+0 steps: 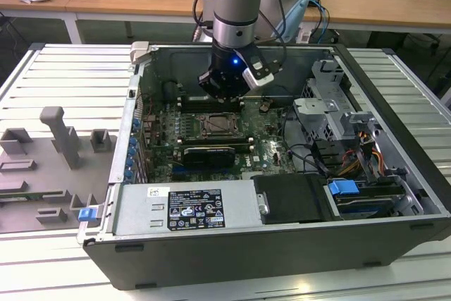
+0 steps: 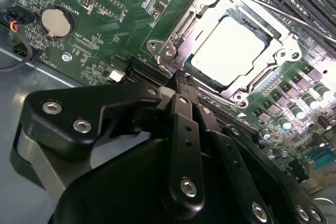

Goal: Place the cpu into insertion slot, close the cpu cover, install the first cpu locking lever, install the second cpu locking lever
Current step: 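Install the first cpu locking lever, then install the second cpu locking lever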

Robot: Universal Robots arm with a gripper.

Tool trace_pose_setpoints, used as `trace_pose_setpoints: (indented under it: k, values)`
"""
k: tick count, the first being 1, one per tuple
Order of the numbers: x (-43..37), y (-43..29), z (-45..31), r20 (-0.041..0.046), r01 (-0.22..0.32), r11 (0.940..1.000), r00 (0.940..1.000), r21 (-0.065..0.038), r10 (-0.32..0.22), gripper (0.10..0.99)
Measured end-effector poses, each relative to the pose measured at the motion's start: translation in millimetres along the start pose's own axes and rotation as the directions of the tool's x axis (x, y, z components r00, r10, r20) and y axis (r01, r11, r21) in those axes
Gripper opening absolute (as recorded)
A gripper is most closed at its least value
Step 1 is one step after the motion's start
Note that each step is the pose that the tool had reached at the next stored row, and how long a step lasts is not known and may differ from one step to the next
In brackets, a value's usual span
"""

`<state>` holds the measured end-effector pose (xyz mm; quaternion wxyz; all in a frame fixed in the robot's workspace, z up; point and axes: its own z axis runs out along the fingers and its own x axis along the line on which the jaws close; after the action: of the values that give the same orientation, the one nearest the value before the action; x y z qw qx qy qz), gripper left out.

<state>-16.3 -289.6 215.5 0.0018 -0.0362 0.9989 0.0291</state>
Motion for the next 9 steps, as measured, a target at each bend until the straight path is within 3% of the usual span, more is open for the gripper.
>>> trace_pose_setpoints:
  k: [9]
  values:
    - [0.2, -3.0, -0.2, 0.0, 0.0, 1.0, 1.0, 0.0, 0.0, 0.106]
